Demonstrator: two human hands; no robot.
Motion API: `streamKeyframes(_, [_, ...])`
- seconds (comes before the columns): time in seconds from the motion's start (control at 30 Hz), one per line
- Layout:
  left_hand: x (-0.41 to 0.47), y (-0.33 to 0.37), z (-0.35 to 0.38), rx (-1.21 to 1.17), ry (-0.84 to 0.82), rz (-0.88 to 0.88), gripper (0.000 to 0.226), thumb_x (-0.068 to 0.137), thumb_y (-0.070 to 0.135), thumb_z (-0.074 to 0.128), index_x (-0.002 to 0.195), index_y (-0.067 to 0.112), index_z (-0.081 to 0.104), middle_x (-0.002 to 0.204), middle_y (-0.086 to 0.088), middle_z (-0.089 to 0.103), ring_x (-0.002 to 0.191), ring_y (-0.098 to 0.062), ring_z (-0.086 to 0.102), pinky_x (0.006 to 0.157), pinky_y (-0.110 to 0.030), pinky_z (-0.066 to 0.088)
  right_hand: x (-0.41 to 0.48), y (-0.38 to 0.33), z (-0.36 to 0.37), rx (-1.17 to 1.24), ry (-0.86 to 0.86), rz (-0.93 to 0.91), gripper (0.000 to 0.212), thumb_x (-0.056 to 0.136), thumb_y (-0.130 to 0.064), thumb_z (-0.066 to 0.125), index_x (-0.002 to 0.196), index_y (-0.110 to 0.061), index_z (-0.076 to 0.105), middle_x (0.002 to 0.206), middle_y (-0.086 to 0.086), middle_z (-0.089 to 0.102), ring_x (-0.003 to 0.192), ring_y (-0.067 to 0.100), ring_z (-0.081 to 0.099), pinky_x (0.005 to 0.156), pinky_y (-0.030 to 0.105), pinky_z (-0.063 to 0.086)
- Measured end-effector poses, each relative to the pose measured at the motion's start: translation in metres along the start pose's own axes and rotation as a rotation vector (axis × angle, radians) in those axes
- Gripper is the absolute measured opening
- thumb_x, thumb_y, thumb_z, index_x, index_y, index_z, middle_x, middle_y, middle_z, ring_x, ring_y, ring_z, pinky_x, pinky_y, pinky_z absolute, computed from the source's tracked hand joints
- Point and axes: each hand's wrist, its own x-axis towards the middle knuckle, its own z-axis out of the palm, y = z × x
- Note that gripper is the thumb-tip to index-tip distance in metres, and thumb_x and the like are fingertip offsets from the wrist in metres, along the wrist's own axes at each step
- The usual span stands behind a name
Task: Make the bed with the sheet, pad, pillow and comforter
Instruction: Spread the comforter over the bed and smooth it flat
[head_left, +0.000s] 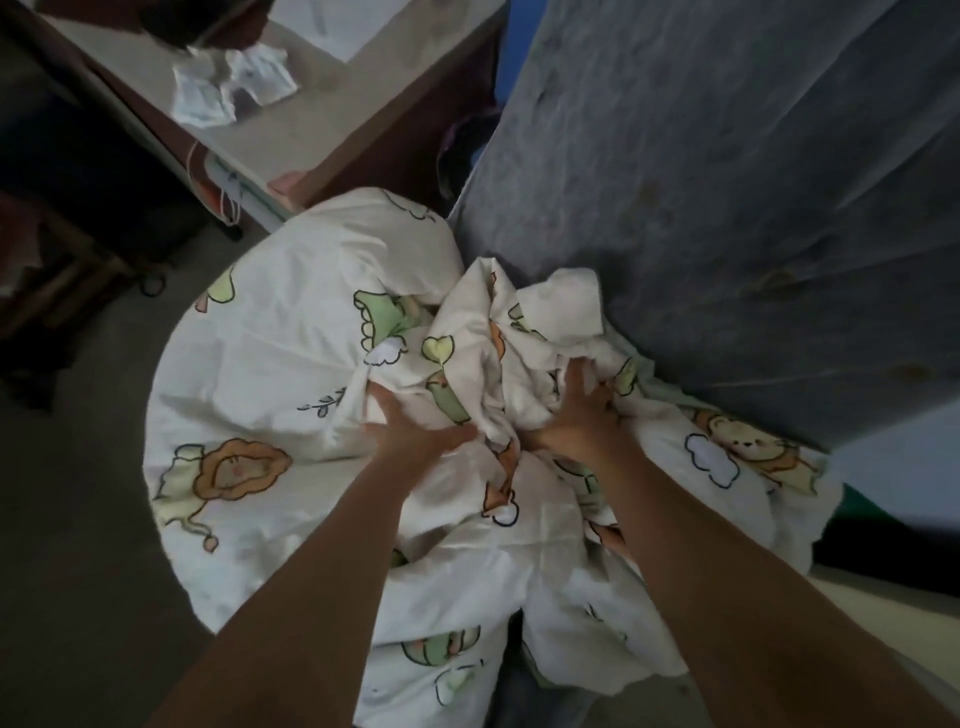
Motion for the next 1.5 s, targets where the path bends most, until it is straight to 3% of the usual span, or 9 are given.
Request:
streamKeyframes(0.13, [0.005,-0.012,0.008,-0.145,-0.035,0.021,0.138,0.062,0.017,0.085,0.144,0.035,-0.025,0.146,-0.012,0.035,0.127,-0.033,0.043,0.102,-0.049,0.044,0.014,0.009,0.022,0.224,-0.016,-0.002,0.125,0.053,-0.055,0.074,0.137,-0.057,-0.019,0.146,0.006,0.04,0.118,0.034,0.055,0.092,0.053,0.05])
streamKeyframes(0.27, [-0.006,-0.013,0.001,-0.21,-0.032,0.09,0.112,0.061,0.01,0.079,0.149,0.03,0.013,0.134,-0.007,0.049,0.116,-0.028,0.051,0.089,-0.038,0.05,0.0,-0.004,0.019,0.285,-0.002,-0.101,0.088,0.074,-0.045,0.072,0.142,-0.043,0.015,0.121,-0.014,0.053,0.108,0.013,0.055,0.093,0.032,0.045])
streamKeyframes(0.33, [-0.018,-0.009,-0.009,-0.254,-0.065,0.103,0.101,0.051,0.018,0.078,0.142,0.024,0.034,0.124,-0.006,0.058,0.107,-0.025,0.058,0.082,-0.037,0.053,-0.014,-0.018,0.011,0.298,0.039,-0.143,0.046,0.083,-0.043,0.066,0.122,-0.034,0.044,0.108,-0.013,0.058,0.102,0.01,0.057,0.085,0.025,0.041])
streamKeyframes(0.43, [-0.045,-0.003,-0.026,-0.295,-0.045,0.142,0.079,0.04,0.024,0.072,0.116,0.014,0.053,0.103,-0.013,0.064,0.095,-0.031,0.062,0.08,-0.047,0.056,-0.043,-0.038,-0.001,0.318,0.06,-0.196,0.018,0.088,-0.038,0.062,0.103,-0.032,0.055,0.098,-0.013,0.06,0.096,0.011,0.059,0.081,0.022,0.04])
streamKeyframes(0.57, [-0.096,0.004,-0.057,-0.372,-0.019,0.264,0.056,0.043,0.014,0.067,0.097,0.007,0.055,0.096,-0.022,0.064,0.089,-0.035,0.063,0.075,-0.051,0.054,-0.094,-0.064,-0.016,0.48,0.07,-0.27,0.013,0.087,-0.031,0.066,0.098,-0.032,0.059,0.097,-0.014,0.062,0.09,0.005,0.058,0.087,0.024,0.045])
streamKeyframes(0.73, [-0.172,0.007,-0.116,-0.442,-0.015,0.443,0.044,0.048,0.01,0.064,0.092,0.013,0.058,0.088,-0.006,0.066,0.081,-0.019,0.063,0.063,-0.027,0.05,-0.169,-0.111,-0.031,0.627,0.119,-0.367,0.021,0.09,-0.006,0.061,0.082,-0.025,0.059,0.079,-0.011,0.062,0.066,-0.009,0.057,0.063,0.003,0.042])
streamKeyframes(0.93, [-0.261,-0.017,-0.206,-0.476,0.048,0.697,0.043,0.045,0.011,0.064,0.087,0.007,0.064,0.084,-0.009,0.069,0.081,-0.024,0.067,0.067,-0.034,0.055,-0.276,-0.18,-0.03,0.713,0.172,-0.553,0.019,0.09,-0.005,0.061,0.107,-0.014,0.06,0.086,-0.013,0.062,0.065,-0.015,0.059,0.056,0.0,0.041])
streamKeyframes(1.13, [-0.377,-0.079,-0.321,-0.551,0.228,0.838,0.046,0.043,0.013,0.063,0.088,0.006,0.062,0.085,-0.006,0.067,0.082,-0.022,0.064,0.068,-0.035,0.053,-0.41,-0.272,-0.002,0.688,0.171,-0.747,0.021,0.093,-0.023,0.06,0.113,-0.018,0.058,0.083,-0.018,0.057,0.066,-0.013,0.054,0.049,-0.004,0.036])
streamKeyframes(1.5, [-0.57,-0.222,-0.516,-0.579,0.749,1.033,0.058,0.047,0.009,0.062,0.106,0.008,0.063,0.098,-0.008,0.071,0.088,-0.023,0.068,0.072,-0.034,0.058,-0.628,-0.445,0.092,0.796,0.054,-1.163,0.018,0.091,-0.017,0.061,0.109,-0.017,0.061,0.088,-0.011,0.064,0.073,-0.008,0.06,0.059,0.004,0.044])
